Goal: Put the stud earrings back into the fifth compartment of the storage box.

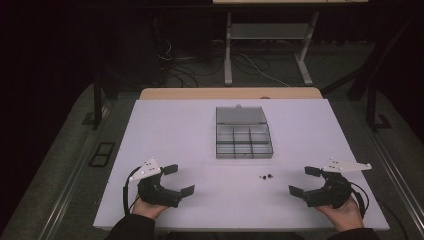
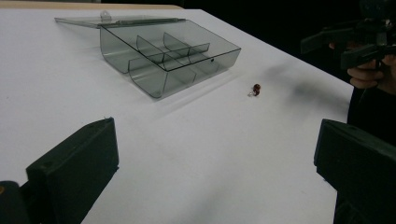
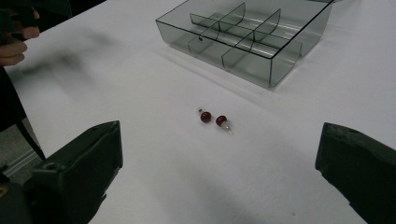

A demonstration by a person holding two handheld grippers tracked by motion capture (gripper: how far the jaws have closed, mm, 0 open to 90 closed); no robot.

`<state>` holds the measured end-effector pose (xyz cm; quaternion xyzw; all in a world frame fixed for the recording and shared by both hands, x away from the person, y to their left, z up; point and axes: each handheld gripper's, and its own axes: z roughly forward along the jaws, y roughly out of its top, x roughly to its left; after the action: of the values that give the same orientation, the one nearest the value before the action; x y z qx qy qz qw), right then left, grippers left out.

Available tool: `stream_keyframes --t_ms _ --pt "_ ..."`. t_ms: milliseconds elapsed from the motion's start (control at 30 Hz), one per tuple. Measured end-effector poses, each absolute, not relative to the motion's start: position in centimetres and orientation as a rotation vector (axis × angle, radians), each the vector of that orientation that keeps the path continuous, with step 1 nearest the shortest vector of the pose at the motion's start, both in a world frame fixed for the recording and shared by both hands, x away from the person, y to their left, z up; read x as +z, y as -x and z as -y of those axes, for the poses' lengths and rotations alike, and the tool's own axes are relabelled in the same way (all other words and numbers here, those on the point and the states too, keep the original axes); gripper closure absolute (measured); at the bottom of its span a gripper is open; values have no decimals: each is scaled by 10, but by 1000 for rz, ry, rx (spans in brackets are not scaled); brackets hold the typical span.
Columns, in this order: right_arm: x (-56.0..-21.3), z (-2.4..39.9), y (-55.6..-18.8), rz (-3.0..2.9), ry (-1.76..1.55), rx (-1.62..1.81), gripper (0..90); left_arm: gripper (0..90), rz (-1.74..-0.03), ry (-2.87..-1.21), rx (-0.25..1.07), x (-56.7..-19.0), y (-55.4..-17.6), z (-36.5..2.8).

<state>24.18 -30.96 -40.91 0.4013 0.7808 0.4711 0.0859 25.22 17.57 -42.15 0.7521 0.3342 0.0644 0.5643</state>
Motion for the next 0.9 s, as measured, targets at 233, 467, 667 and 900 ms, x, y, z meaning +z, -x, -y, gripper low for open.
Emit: stream_keyframes --t_ms 233,467,667,900 --pt "-404 307 -244 -2330 -1177 1389 3 0 -781 -1772 145 -422 -253 -174" --pt "-391 301 -252 -2381 -1137 1345 3 0 -775 -1780 142 -423 -253 -174" --pt "-378 296 -262 -2414 -1101 1315 3 0 -772 -1786 140 -423 -254 -173" --pt "-377 292 -273 -2454 -1103 1292 3 0 -771 -1788 138 -423 -255 -174"
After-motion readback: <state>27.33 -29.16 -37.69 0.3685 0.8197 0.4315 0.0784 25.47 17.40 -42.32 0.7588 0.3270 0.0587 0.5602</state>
